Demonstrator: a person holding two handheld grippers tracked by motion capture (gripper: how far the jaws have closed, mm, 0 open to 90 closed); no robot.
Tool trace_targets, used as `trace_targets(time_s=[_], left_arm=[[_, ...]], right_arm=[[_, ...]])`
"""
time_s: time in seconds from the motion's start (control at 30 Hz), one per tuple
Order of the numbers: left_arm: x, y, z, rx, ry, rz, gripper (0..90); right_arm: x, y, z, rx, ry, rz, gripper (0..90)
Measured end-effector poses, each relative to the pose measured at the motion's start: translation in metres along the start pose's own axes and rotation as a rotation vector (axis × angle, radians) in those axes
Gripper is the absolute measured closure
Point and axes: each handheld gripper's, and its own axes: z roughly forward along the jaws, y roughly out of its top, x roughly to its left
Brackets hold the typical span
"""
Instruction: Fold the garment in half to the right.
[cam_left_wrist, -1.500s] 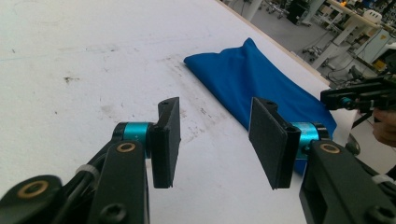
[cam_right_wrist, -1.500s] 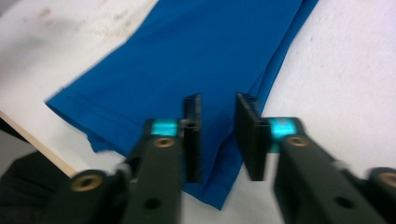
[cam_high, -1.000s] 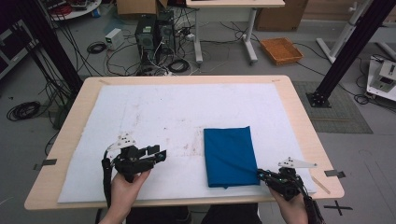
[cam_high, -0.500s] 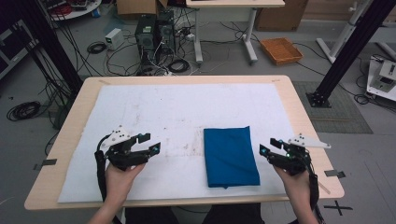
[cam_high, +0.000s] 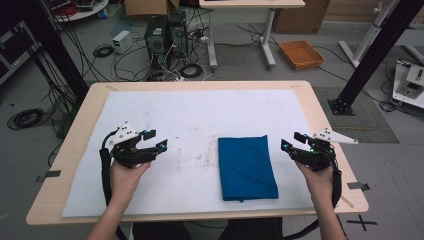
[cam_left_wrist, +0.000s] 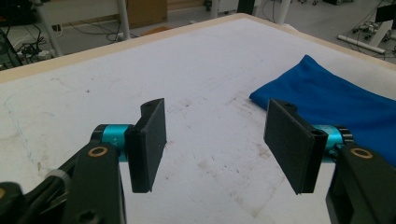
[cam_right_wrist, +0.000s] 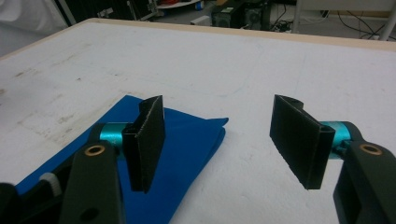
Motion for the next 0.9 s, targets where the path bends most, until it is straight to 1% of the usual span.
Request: trace_targets(time_s=[0.07, 0.13, 0.27, 0.3, 0.33, 0.47, 0.6, 0.9], left_arm=[[0.0021, -0.0026, 0.0007, 0.006, -0.002, -0.003, 39.1], [0.0028, -0.0048, 0.0016, 0.009, 0.0, -0.01, 39.1], [0.0025, -0.007, -0.0002, 0.007, 0.008, 0.011, 39.1], [0.0025, -0.007, -0.0002, 0.007, 0.008, 0.011, 39.1], [0.0036, -0.0079, -0.0009, 0.006, 0.003, 0.005, 39.1], [0.0065, -0.0099, -0.0024, 0.011, 0.004, -0.003, 39.1], [0.0082, -0.0104, -0.0035, 0.01, 0.002, -0.008, 39.1], [0.007, -0.01, -0.0038, 0.011, 0.003, -0.005, 39.1]], right_arm=[[-0.0019, 0.0, -0.0014, -0.001, -0.006, 0.009, 35.7], [-0.0028, 0.0006, -0.002, -0.004, -0.007, 0.007, 35.7], [-0.0011, 0.0025, 0.0004, 0.002, -0.002, 0.002, 35.6], [-0.0004, 0.0027, 0.0016, 0.002, -0.001, -0.002, 35.5], [0.0005, 0.0028, 0.0029, 0.006, 0.002, -0.005, 35.5], [0.003, 0.0038, 0.0071, 0.012, 0.013, -0.019, 35.3], [0.0039, 0.0052, 0.0076, 0.011, 0.014, -0.025, 35.2], [0.0033, 0.0054, 0.0071, 0.012, 0.014, -0.02, 34.7]])
